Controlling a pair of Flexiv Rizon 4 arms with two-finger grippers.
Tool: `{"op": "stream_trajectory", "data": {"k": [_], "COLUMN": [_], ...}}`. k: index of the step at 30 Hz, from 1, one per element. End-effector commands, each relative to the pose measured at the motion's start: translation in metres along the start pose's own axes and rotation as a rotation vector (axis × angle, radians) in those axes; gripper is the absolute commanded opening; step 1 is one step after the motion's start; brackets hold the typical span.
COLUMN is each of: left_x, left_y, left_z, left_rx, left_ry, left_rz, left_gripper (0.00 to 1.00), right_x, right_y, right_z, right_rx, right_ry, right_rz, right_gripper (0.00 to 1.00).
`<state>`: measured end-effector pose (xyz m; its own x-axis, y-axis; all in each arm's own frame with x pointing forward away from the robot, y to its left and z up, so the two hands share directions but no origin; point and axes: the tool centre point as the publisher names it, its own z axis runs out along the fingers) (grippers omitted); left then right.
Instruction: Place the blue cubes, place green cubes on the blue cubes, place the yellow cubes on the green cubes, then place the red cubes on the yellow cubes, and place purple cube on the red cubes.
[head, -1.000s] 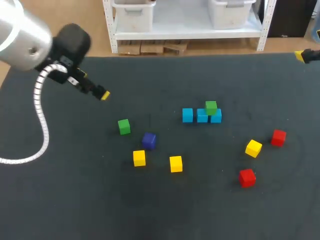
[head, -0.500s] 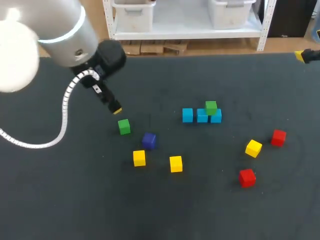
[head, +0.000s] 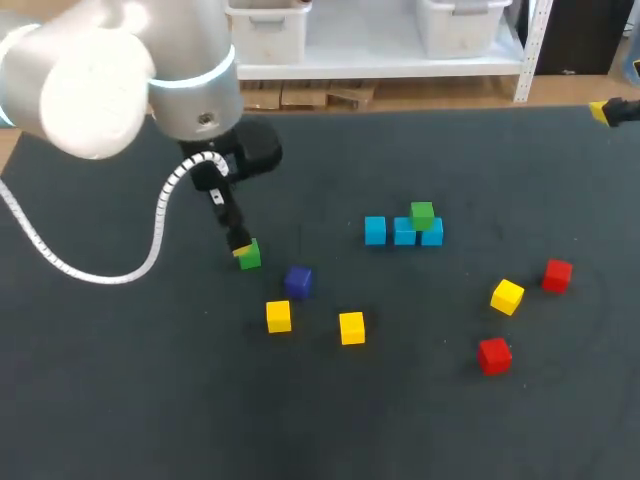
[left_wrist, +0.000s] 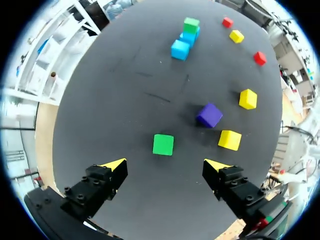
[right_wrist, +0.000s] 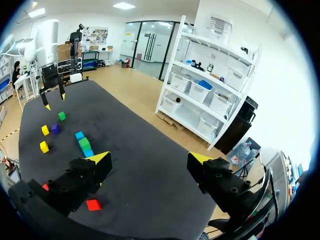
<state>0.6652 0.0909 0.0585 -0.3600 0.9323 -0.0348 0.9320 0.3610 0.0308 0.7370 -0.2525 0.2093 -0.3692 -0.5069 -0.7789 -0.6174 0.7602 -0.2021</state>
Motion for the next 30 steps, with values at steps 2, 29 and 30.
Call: {"op": "stream_trajectory", "data": {"k": [2, 29, 30], "left_x": [-0.008, -0.009, -0.009], "left_y": [0.003, 0.007, 0.007], "left_z": [0.021, 0.057, 0.057], "left_rx": [-0.045, 0.037, 0.037], "left_ry": [0.080, 0.050, 0.048], "left_rz": [0.065, 0.047, 0.047], "left_gripper": [1.00, 1.00, 1.00], "right_x": [0.000, 0.000, 0.000], "right_y": [-0.003, -0.003, -0.003], "right_z": [0.002, 0.002, 0.002], "right_rx": [-0.010, -0.010, -0.010], "right_ry": [-0.003, -0.003, -0.003], "right_rz": [-0.001, -0.001, -0.001], "right_gripper": [1.00, 1.00, 1.00]}}
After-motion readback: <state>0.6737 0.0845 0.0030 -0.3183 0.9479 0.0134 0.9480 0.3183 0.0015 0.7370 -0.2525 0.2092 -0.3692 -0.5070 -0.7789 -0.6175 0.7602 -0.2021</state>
